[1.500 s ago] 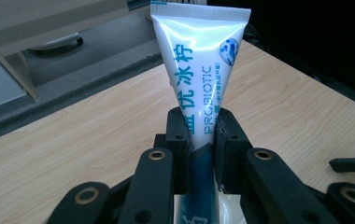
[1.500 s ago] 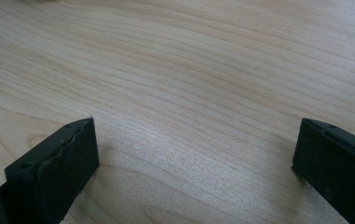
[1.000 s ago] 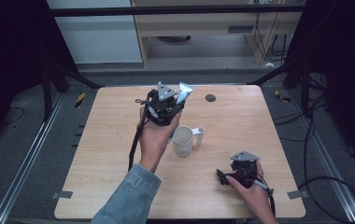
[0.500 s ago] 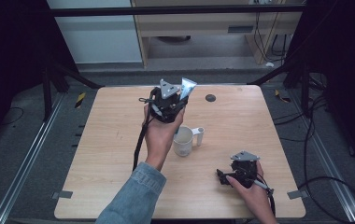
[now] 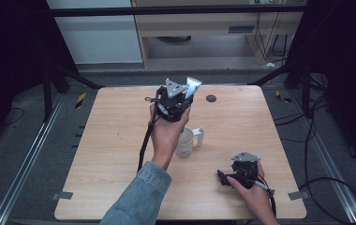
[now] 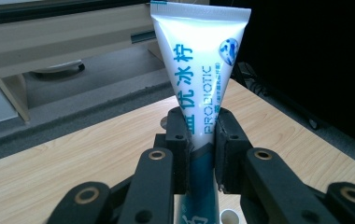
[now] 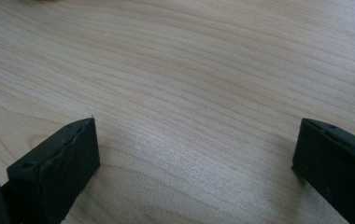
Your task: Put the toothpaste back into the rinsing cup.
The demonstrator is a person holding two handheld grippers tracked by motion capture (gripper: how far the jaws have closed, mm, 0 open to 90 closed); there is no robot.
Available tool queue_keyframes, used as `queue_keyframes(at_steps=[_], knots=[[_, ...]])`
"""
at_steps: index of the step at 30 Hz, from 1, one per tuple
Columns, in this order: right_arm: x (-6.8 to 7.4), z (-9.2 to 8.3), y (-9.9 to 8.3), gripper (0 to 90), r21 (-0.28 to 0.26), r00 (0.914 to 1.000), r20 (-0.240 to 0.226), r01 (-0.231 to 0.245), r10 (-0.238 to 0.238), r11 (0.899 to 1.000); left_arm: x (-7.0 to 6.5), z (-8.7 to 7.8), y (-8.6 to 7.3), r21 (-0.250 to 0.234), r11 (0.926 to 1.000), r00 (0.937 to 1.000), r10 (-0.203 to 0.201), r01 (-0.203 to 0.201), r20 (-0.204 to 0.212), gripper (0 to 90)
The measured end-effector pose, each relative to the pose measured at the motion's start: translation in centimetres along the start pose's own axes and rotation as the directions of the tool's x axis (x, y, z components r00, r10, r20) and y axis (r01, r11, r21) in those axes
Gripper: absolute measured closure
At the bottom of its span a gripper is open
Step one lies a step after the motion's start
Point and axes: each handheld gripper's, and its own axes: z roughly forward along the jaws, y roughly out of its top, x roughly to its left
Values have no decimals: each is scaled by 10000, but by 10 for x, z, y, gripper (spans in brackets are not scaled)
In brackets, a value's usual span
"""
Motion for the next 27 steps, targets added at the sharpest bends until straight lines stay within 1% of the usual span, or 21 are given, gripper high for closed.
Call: queue_keyframes(at_steps=[6,11,14,15,16,22,27], knots=[[0,0,0,7,1,10000,-1,-1,1,10000,-1,0,0,-201,9998,10000,-30,32,75,779],[0,0,0,7,-2,10000,-5,1,-1,10000,-5,2,-1,-431,9991,9998,19,-10,196,778],[0,0,0,7,3,10000,-39,-19,19,10000,-5,2,-2,-514,9987,9998,66,-55,199,778],[0,0,0,7,3,10000,-39,-19,19,10000,-5,3,-3,-587,9983,9998,61,-49,195,778],[0,0,0,7,3,10000,-10,4,-4,10000,-5,2,-3,-620,9980,9998,167,-157,147,778],[0,0,0,7,7,10000,2,14,-14,10000,-4,7,-12,-750,9971,9997,158,-142,200,778],[0,0,0,7,-23,10000,-2,27,-27,10000,-2,9,-18,-942,9956,9996,32,-4,294,778]])
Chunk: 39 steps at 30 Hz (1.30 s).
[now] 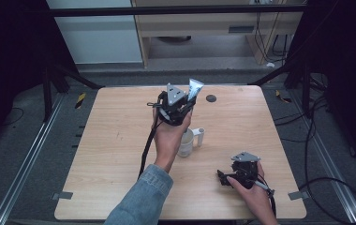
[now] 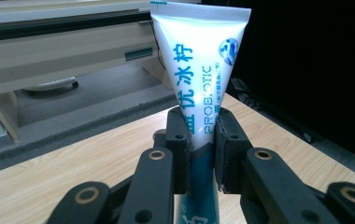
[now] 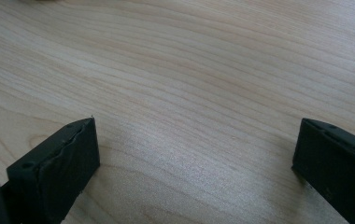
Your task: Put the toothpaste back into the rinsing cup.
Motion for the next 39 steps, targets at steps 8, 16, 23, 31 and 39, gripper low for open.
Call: queue_keyframes(at_steps=[8,16,23,31,39], knots=[[0,0,0,7,4,10000,18,19,-19,10000,3,4,-14,-201,9998,10000,-74,74,-18,778],[0,0,0,7,5,10000,14,16,-16,10000,5,11,-32,-101,9995,9996,-293,294,47,778],[0,0,0,7,-9,10000,6,16,-16,10000,9,15,-43,-48,9992,9992,-399,399,-6,778],[0,0,0,7,-9,10000,4,14,-14,10000,13,18,-54,-51,9986,9986,-529,529,-70,777],[0,0,0,7,-7,10000,1,6,-6,10000,14,22,-63,38,9985,9984,-552,553,-83,776]])
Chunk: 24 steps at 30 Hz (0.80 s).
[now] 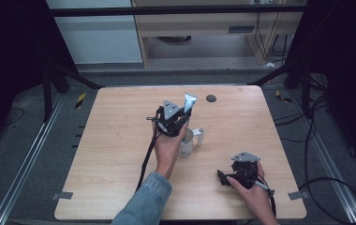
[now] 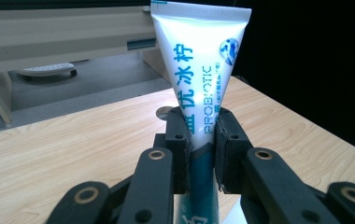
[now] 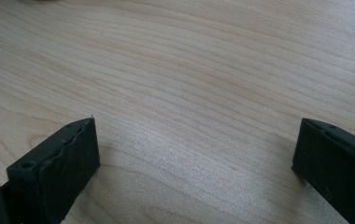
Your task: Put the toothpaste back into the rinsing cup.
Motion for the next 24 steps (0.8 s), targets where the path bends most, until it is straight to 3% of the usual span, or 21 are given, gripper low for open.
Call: queue_keyframes(at_steps=[24], knots=[[0,0,0,7,11,10000,-2,-17,17,10000,-1,5,-19,155,9998,9999,-103,102,63,775]])
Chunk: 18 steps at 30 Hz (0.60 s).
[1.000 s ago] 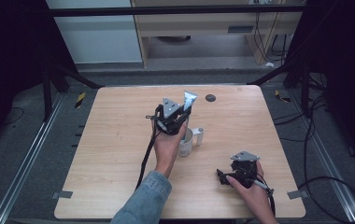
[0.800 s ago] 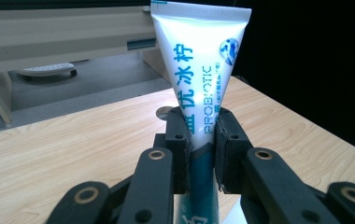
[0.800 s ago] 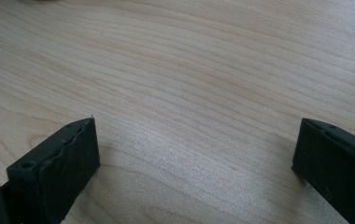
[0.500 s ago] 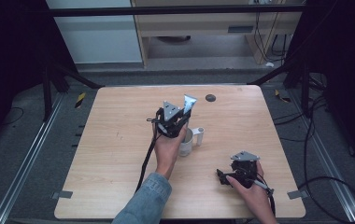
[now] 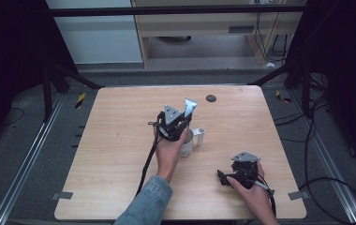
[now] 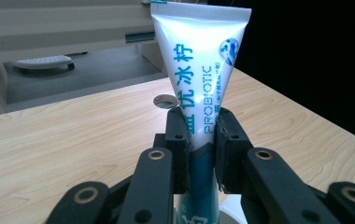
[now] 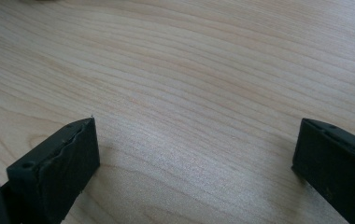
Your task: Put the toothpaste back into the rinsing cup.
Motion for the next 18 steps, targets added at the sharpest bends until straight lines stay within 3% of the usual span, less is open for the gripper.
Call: queue_keyframes(at_steps=[18], knots=[[0,0,0,7,-1,10000,0,0,0,10000,1,2,-8,105,9999,10000,-83,83,14,774]])
